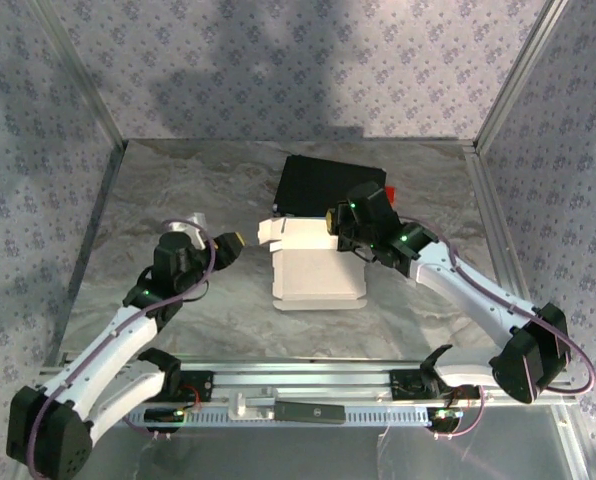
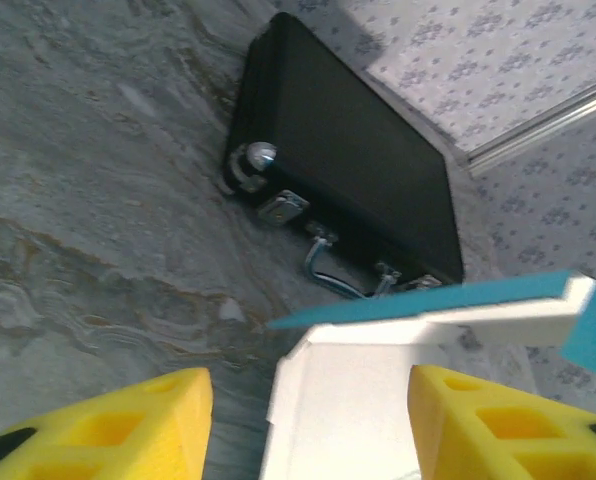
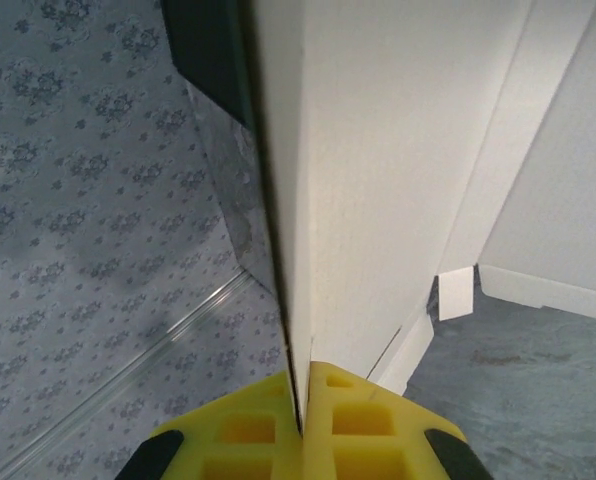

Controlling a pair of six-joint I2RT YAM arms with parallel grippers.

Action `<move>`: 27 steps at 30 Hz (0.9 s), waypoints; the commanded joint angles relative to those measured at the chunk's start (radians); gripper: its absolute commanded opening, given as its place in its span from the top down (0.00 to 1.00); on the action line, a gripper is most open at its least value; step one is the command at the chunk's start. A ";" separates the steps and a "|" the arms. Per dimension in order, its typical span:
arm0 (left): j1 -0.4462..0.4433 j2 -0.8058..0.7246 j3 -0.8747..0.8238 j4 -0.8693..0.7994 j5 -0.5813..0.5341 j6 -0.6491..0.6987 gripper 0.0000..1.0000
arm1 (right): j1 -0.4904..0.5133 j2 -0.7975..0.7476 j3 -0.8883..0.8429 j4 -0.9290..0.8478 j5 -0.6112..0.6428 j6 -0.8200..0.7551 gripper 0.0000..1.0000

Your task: Fold the paper box

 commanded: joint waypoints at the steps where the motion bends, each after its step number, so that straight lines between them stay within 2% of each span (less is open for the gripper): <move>1: 0.058 0.082 0.036 -0.010 0.125 0.060 0.55 | -0.016 0.006 -0.021 -0.028 0.023 -0.002 1.00; 5: 0.066 0.238 0.108 0.039 0.207 0.194 0.71 | -0.024 0.025 -0.006 -0.048 0.002 -0.043 1.00; 8: 0.065 0.314 0.141 0.083 0.228 0.290 0.75 | -0.031 0.036 -0.012 -0.045 -0.019 -0.053 1.00; 13: 0.052 0.417 0.196 0.123 0.255 0.396 0.74 | -0.049 0.045 -0.015 -0.060 -0.041 -0.082 1.00; 18: -0.008 0.515 0.230 0.119 0.260 0.473 0.73 | -0.055 0.054 -0.057 -0.021 -0.053 -0.098 1.00; 25: -0.072 0.560 0.200 0.200 0.246 0.481 0.72 | -0.074 0.069 -0.060 0.012 -0.064 -0.126 1.00; 27: -0.105 0.551 0.192 0.201 0.211 0.488 0.71 | -0.079 0.074 -0.060 0.022 -0.067 -0.132 1.00</move>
